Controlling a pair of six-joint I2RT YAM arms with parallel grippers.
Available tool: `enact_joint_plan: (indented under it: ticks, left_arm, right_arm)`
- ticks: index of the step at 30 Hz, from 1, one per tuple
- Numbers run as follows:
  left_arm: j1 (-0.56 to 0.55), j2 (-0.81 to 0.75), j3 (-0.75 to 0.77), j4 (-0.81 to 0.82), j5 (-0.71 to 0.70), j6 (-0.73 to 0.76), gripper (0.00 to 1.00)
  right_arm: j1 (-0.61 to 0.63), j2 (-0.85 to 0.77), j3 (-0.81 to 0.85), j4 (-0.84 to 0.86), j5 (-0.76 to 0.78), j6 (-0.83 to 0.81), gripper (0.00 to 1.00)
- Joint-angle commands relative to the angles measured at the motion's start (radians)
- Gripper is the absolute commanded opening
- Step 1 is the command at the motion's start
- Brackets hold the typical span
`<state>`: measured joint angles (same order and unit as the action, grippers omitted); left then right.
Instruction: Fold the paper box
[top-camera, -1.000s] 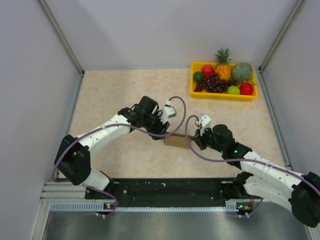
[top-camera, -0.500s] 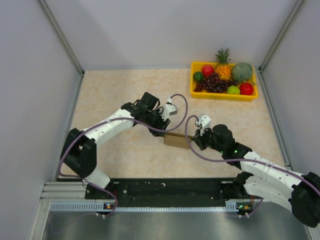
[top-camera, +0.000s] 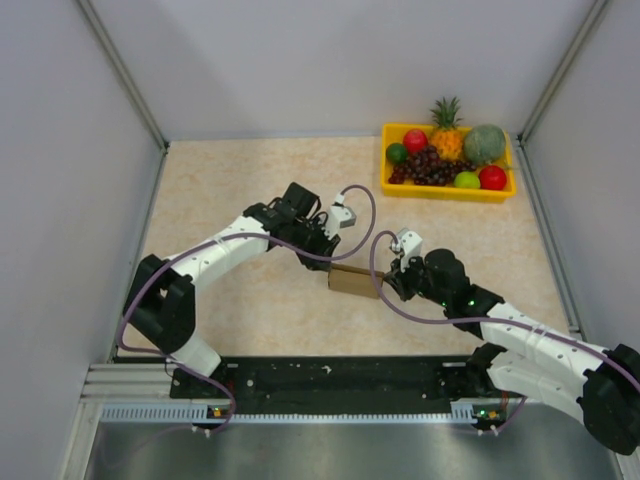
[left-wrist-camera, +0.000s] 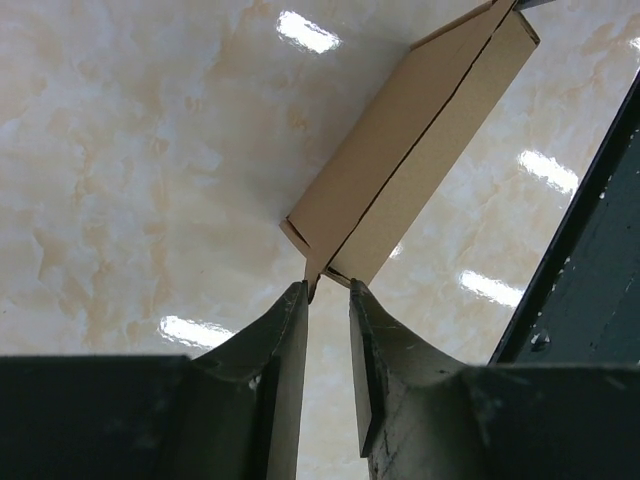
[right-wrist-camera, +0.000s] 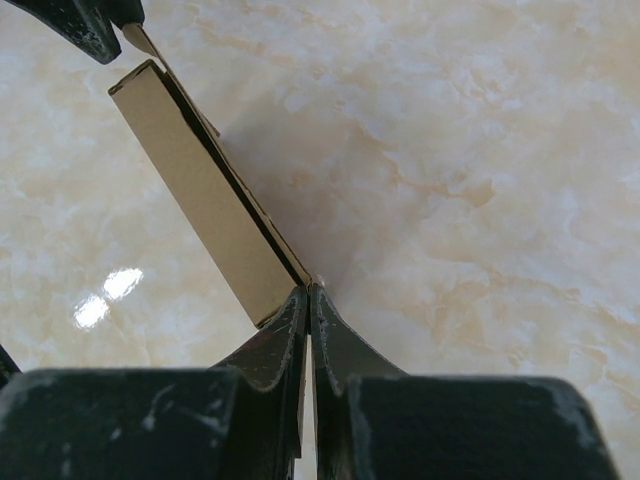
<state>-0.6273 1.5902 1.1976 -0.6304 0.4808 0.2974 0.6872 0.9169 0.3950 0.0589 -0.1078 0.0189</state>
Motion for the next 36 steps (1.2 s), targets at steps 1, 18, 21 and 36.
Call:
enact_joint_plan:
  ticks: [1,18,21,36]
  left_arm:
    - [-0.009,0.011,0.051,0.001,0.001,-0.023,0.31]
    - [-0.029,0.036,0.091,-0.045,-0.036,-0.033,0.1]
    - [-0.041,0.03,0.089,-0.045,-0.071,-0.044,0.04]
    - [-0.106,-0.012,0.069,-0.002,-0.185,-0.029,0.0]
  right_arm:
    - [0.012,-0.007,0.054,0.012,-0.012,0.003,0.0]
    - [0.011,-0.006,0.061,0.002,-0.009,0.009,0.0]
    - [0.012,-0.001,0.1,-0.057,0.009,0.048,0.07]
    - [-0.009,0.092,0.412,-0.612,0.026,0.2,0.47]
